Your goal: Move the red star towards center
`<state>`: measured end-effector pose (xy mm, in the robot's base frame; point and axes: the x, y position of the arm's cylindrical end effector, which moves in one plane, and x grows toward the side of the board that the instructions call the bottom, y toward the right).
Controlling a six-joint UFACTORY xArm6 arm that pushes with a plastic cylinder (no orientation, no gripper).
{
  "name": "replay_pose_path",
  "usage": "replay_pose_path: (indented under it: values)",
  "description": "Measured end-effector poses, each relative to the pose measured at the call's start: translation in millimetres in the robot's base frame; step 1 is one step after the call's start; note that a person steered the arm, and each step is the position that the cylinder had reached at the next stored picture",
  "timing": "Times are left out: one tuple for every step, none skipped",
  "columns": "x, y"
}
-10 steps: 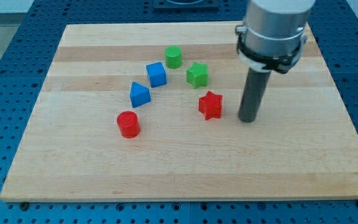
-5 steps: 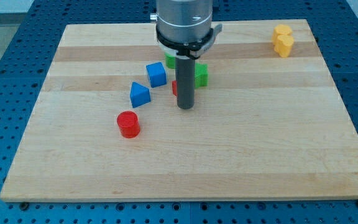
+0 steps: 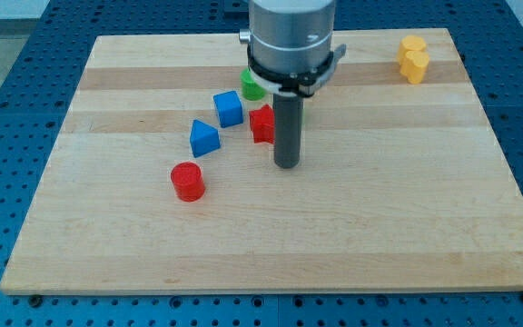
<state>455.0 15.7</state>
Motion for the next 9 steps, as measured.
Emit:
replay_pose_path:
  values:
    - [8.0,0.1]
    - [5.2,17.6]
    - [-20.1,15.2]
    - [-20.1,15.0]
    - [-26.6,3.0]
    - [-26.6,-6.5]
    - [-26.6,-12.0]
    - [-26.6,-14.1]
    - [-23.7,-8.3]
